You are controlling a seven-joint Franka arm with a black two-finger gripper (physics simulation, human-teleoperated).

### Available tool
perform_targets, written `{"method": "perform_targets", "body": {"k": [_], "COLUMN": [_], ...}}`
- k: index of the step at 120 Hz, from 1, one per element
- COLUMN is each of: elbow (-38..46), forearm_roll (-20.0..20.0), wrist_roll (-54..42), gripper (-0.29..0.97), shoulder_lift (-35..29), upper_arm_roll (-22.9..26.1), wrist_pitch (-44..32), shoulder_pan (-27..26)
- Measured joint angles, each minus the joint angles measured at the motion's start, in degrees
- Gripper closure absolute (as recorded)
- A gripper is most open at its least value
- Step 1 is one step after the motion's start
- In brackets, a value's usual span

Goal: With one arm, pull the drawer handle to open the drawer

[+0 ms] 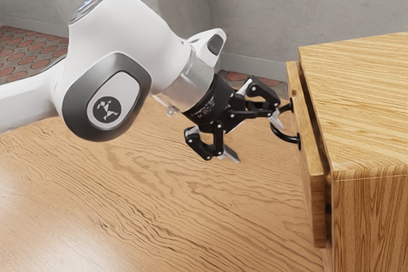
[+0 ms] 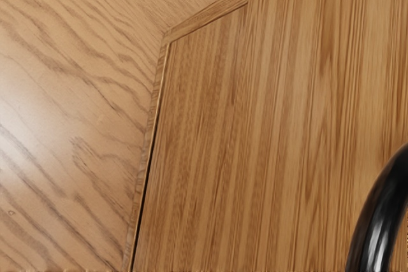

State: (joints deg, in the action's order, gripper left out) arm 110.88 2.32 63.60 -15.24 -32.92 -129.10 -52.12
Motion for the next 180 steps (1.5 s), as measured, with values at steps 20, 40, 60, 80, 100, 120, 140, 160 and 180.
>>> {"method": "perform_targets", "body": {"k": [20, 40, 60, 80, 100, 120, 140, 160, 180], "elbow": [3.3, 7.5, 10.3, 11.6, 12.6, 13.7, 14.3, 16.9, 18.0], "forearm_roll": [0.0, 0.0, -0.1, -0.3, -0.5, -0.9, -1.4, -1.6, -1.9], "wrist_roll": [-0.1, -0.1, -0.1, -0.1, -0.1, -0.1, -0.1, -0.1, -0.1], "gripper": [0.00, 0.00, 0.00, 0.00, 0.00, 0.00, 0.00, 0.00, 0.00], "shoulder_lift": [-3.4, -7.8, -10.7, -11.8, -12.7, -15.1, -15.3, -18.0, -20.3], "upper_arm_roll": [0.9, 5.8, 7.5, 7.7, 7.7, 7.7, 7.6, 7.7, 7.8], "wrist_pitch": [0.1, 0.2, 0.3, 0.3, 0.5, 0.7, 0.7, 1.0, 1.6], "shoulder_pan": [2.7, 8.8, 11.3, 11.8, 12.5, 13.9, 14.4, 16.2, 17.5]}}
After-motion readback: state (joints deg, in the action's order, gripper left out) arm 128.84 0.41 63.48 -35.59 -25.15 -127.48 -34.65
